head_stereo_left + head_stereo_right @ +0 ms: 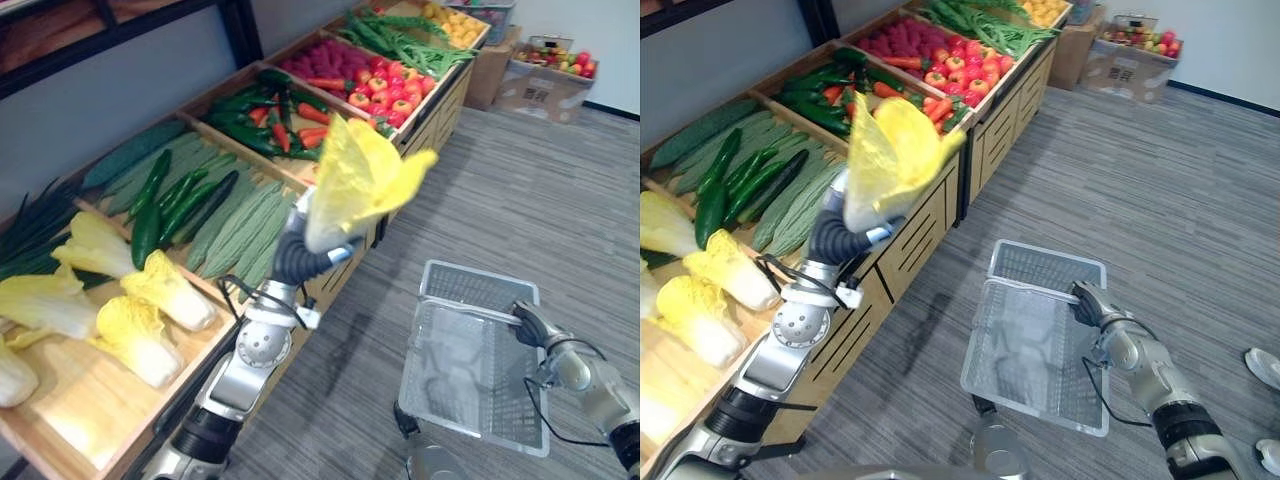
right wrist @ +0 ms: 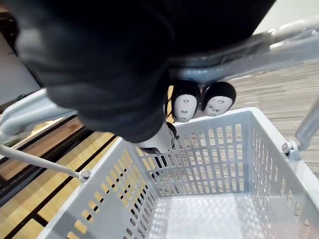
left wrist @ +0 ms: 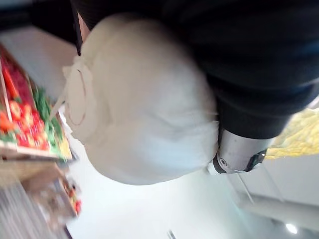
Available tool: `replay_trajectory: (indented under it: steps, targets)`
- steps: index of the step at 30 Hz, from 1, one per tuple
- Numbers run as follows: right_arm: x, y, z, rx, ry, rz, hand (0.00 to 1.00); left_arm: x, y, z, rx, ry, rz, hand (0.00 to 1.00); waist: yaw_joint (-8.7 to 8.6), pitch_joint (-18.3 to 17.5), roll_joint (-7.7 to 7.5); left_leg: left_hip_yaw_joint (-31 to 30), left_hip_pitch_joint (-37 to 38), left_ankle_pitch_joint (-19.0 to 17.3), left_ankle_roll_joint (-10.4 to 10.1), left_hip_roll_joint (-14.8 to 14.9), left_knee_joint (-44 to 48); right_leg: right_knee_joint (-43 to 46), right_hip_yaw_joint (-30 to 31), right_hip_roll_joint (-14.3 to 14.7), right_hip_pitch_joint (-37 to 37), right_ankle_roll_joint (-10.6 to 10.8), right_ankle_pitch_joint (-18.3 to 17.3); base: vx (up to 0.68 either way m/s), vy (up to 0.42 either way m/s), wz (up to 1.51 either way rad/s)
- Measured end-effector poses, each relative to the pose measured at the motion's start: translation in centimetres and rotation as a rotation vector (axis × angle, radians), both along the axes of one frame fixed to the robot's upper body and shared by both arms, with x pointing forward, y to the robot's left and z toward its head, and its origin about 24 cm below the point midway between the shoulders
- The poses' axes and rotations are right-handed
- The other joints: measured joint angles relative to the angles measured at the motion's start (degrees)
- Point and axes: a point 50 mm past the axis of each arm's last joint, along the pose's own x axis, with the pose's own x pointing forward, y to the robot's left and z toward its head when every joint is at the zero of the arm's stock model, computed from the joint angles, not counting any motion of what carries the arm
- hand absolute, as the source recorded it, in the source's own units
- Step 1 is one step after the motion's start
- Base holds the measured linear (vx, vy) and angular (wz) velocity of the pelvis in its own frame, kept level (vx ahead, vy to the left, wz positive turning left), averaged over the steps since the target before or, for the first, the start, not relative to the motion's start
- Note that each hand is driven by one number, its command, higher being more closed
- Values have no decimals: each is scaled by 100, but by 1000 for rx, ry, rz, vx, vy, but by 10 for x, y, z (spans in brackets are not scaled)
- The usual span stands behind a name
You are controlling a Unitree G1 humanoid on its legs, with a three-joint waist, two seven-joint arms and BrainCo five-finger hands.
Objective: Pick vegetable in the basket
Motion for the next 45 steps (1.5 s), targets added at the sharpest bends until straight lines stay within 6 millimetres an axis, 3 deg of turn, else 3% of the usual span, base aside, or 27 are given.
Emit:
replay_trajectory:
  steps: [3, 8, 12, 22, 24, 30, 35, 40, 45]
  targets:
    - [4, 12, 13, 0, -43, 75, 100, -10, -22, -4, 3, 69, -215, 100, 12, -104, 76, 272, 26, -191, -60, 134, 301, 21, 179, 104, -9, 14, 8, 16, -36, -33]
    - [5, 26, 19, -3, -46, 163, 100, -26, -46, 2, 59, 77, -477, 100, 18, -236, 147, 547, 38, -379, -167, 380, 681, 126, 319, 293, -71, 13, 8, 9, -66, -25]
    - [10, 26, 24, -44, -34, 196, 100, -39, -63, -1, 148, 95, -663, 100, 18, -363, 232, 722, -26, -426, -231, 471, 857, 207, 416, 381, -210, 13, 8, 3, -47, -16]
    - [30, 28, 52, -75, -108, 210, 100, -71, -79, -21, 329, 189, -963, 100, -12, -425, 318, 977, -44, -517, -351, 730, 1210, 311, 516, 578, -327, -18, 32, -4, -40, -10]
    - [32, 30, 55, -72, -110, 216, 100, -73, -79, -25, 346, 204, -969, 100, -22, -425, 318, 985, -50, -525, -362, 755, 1247, 317, 521, 590, -333, -18, 32, 3, -40, -6]
    - [35, 65, 61, -88, -97, 376, 100, -70, -75, -58, 547, 230, -911, 100, -103, -431, 322, 1154, -131, -567, -403, 814, 1387, 395, 648, 701, -511, -55, 60, 13, -27, -14]
    - [36, 73, 68, -87, -114, 411, 100, -59, -78, -83, 685, 211, -814, 100, -142, -431, 323, 1222, -95, -568, -405, 832, 1396, 408, 693, 743, -511, -68, 72, 17, -15, -6]
    - [35, 77, 67, -80, -102, 425, 100, -36, -89, -106, 727, 240, -629, 100, -145, -422, 306, 1238, -87, -596, -397, 841, 1419, 414, 698, 744, -506, -95, 43, 0, 0, 0]
    - [34, 89, 67, -49, -105, 457, 100, -10, -87, -119, 745, 288, -433, 100, -178, -403, 277, 1255, -96, -636, -379, 878, 1485, 411, 701, 751, -507, -100, 39, 0, 0, 0]
